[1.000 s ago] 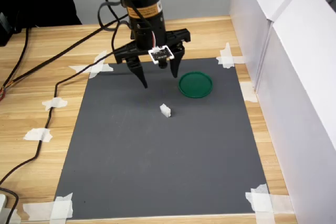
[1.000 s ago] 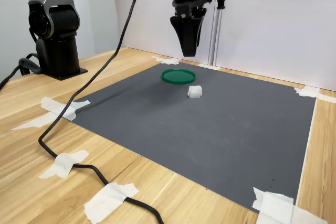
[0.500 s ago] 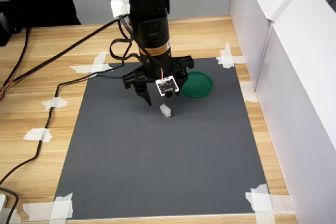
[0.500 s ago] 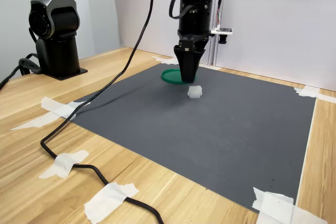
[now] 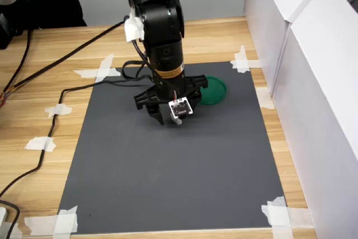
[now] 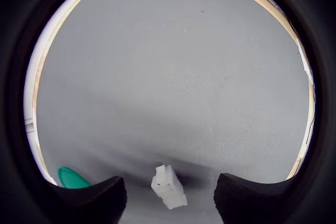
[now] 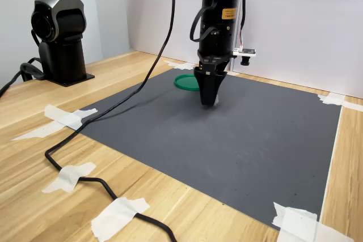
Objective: Grasp a white terminal and put it on the green lid.
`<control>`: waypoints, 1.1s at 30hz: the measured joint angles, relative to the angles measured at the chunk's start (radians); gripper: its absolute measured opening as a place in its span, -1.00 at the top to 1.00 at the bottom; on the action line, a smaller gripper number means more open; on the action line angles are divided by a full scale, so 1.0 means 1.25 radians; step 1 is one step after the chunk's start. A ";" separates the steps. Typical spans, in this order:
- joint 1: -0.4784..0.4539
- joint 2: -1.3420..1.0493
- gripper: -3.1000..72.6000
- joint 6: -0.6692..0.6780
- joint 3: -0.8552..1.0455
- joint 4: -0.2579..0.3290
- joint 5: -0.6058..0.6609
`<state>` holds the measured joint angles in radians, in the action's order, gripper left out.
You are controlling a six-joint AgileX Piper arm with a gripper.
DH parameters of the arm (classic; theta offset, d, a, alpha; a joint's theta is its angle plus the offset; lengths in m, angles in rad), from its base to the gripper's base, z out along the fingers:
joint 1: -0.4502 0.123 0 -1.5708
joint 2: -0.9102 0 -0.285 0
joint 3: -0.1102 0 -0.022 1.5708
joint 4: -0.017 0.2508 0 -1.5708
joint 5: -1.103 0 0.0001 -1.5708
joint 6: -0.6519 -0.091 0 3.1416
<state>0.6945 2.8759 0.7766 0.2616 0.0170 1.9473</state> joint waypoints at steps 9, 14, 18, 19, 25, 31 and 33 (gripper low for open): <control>0.000 0.006 -0.69 0.010 0.000 0.000 -0.007; 0.000 0.013 -0.05 0.016 0.000 0.000 -0.007; 0.000 0.015 0.51 0.012 0.000 0.000 -0.007; 0.000 0.015 0.63 0.011 0.000 0.000 -0.009; 0.000 0.005 0.68 0.014 0.000 0.000 -0.010; 0.026 -0.068 0.68 0.069 0.004 0.028 0.023; 0.048 -0.094 0.68 0.079 0.019 0.030 0.026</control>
<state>0.7551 2.7579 0.8748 0.2849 0.0543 1.9803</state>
